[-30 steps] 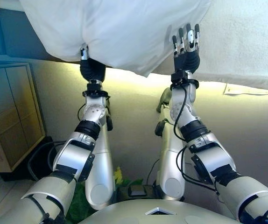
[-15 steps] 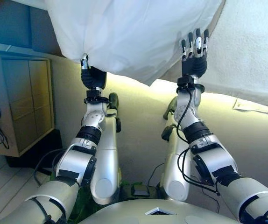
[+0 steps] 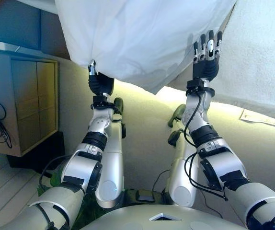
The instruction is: Make the bed neatly
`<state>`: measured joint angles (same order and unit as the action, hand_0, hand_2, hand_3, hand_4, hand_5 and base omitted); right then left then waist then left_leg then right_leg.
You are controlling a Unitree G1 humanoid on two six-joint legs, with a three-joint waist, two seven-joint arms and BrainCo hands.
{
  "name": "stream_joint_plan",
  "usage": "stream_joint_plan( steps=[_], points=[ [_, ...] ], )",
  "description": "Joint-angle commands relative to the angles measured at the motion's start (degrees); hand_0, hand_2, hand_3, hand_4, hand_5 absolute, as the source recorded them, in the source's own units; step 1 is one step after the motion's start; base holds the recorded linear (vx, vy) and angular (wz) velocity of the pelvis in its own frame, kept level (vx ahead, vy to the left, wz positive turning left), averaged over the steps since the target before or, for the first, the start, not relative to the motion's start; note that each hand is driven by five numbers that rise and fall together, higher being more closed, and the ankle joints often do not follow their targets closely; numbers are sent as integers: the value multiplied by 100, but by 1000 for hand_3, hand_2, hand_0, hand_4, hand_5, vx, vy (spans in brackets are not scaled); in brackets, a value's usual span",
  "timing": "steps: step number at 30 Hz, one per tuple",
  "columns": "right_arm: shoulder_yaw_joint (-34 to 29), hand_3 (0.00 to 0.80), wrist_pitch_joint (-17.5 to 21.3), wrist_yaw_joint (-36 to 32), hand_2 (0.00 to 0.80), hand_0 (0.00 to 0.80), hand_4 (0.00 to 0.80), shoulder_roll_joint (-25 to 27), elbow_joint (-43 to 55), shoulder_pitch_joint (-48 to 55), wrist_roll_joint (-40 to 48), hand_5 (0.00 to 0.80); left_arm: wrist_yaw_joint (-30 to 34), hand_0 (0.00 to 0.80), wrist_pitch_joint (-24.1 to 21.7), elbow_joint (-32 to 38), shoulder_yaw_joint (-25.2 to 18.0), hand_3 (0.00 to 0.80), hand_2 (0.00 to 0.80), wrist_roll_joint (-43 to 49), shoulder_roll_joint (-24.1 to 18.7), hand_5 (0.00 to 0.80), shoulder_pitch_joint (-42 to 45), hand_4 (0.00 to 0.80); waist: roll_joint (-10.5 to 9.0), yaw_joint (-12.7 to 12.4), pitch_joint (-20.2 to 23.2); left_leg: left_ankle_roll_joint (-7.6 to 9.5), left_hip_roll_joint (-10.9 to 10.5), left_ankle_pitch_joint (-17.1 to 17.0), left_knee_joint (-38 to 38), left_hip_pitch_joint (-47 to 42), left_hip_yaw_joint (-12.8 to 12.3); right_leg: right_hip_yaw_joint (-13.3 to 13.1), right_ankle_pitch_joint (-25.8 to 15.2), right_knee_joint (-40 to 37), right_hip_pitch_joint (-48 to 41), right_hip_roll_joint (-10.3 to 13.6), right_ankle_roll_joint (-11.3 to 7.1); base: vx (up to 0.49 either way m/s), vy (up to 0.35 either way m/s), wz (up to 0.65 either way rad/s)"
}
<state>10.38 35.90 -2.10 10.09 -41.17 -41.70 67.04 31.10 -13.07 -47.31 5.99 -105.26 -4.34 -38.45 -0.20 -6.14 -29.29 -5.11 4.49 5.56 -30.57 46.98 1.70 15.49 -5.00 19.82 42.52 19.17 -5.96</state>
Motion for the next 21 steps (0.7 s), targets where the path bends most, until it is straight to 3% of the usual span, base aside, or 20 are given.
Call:
stream_joint_plan(
  steps=[1, 3, 4, 5, 14, 18, 21],
  points=[
    [-307, 0, 397, -65, 0, 0, 0, 155, 263, 5, -17, 0, -176, 800, -174, -100, -259, 800, 800, -375, -45, 800, 851, 800, 171, -241, -50, 352, -266, -666, 642, 133, -4, -104, 298, 375, -57, 280, -326, 22, -38, 0],
    [-279, 0, 429, -70, 0, 0, 0, 125, 298, 42, 7, 0, -246, 800, -119, -153, -158, 800, 800, -404, 16, 800, 886, 800, 145, -246, -50, 363, -270, -672, 642, 139, 4, -82, 275, 353, -71, 277, -339, 21, -43, 1],
    [-258, 0, 454, -71, 0, 0, 0, 114, 319, 68, 27, 0, -268, 675, -76, -188, -102, 675, 675, -405, 45, 675, 914, 675, 131, -253, -50, 367, -267, -676, 648, 138, 9, -69, 265, 336, -86, 278, -348, 21, -53, 3],
    [-248, 0, 468, -73, 0, 0, 0, 105, 345, 87, 44, 0, -293, 0, -36, -229, -50, 0, 0, -384, 81, 0, 952, 0, 115, -259, -50, 369, -263, -678, 654, 137, 14, -52, 254, 320, -103, 281, -359, 19, -53, 4],
    [-230, 0, 500, -53, 0, 0, 0, 63, 519, 197, 217, 0, -445, 0, 72, -313, 181, 0, 0, 17, -13, 0, 1052, 0, -4, -305, -50, 379, -234, -604, 600, -70, 39, 68, 221, 276, -433, 287, -391, 28, -63, 9],
    [-244, 0, 446, -164, 0, 0, 0, 27, 604, 313, 359, 0, -841, 0, 323, -247, 429, 0, 0, 909, -117, 0, 989, 0, -31, -305, -50, 409, -280, -541, 622, -412, 47, 118, 224, 258, -833, 285, -403, 30, -58, 4],
    [-261, 0, 464, -127, 0, 0, 0, 24, 759, 492, 329, 0, -794, 0, 474, -80, 661, 0, 0, 1171, -129, 0, 1113, 0, -6, -317, -50, 409, -326, -506, 681, -720, 35, 210, 182, 91, -1279, 297, -411, 36, -81, 9]
  ],
)
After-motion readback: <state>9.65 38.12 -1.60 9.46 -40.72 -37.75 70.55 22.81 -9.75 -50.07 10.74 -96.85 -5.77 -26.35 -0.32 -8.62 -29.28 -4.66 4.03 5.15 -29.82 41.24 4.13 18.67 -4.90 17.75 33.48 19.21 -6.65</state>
